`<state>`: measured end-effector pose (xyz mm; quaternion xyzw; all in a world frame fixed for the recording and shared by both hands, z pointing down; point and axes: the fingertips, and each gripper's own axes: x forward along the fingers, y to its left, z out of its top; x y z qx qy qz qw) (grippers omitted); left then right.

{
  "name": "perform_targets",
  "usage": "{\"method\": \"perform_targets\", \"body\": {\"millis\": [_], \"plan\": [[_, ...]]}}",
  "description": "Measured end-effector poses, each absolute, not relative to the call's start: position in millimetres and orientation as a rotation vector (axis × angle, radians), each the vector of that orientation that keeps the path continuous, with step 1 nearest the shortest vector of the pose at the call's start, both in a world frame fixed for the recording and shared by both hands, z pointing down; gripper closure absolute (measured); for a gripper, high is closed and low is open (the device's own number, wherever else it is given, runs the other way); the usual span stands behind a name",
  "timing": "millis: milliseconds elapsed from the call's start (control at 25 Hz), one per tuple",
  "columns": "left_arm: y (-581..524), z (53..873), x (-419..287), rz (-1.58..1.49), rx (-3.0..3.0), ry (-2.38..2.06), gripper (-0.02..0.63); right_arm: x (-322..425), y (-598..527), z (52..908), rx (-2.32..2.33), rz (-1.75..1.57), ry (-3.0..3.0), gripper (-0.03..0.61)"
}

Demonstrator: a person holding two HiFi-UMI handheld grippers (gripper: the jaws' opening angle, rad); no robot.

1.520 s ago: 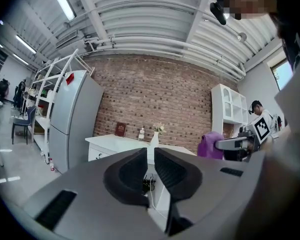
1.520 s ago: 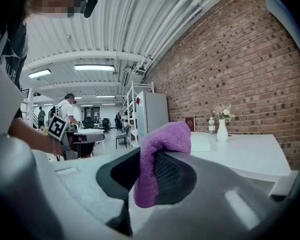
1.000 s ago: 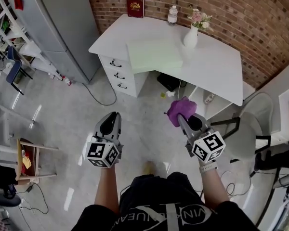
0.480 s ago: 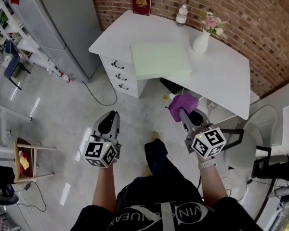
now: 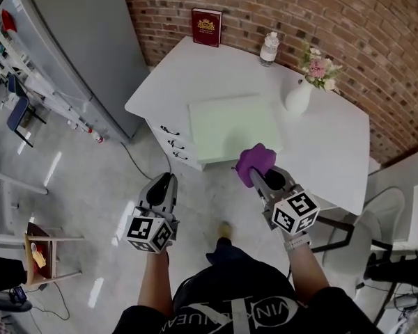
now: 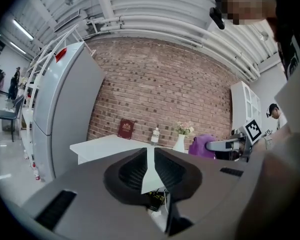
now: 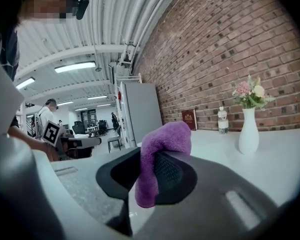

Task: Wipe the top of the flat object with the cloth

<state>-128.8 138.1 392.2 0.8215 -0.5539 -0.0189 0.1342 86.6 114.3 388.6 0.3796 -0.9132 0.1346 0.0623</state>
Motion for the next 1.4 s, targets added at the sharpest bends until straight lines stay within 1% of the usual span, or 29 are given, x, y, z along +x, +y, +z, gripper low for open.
{"method": "perform_targets", "body": {"millis": [280,640,1120,1400], "plan": [[73.7,404.6,-128.1,-0.01,2.344,-1.634,0.571,78.7,46.2,401.6,1.042,0.46,-2.766,0.517],[18.0,424.9,-128.7,0.05,2.346,-1.585,0.571,46.9,-14.5,413.8,0.939,0.494,-2.773,0.517],[-87.4,459.1,-141.4,0.179,2.422,-1.339,0.571,-18.4,-92.9,438.5,0.914,0.612,-2.657,0.517],[-117.5,482.5,-150.1,0.206,2.437,-1.196,0.569,-55.9,-124.6,460.1,0.875,0.721,-2.545,0.517]]}}
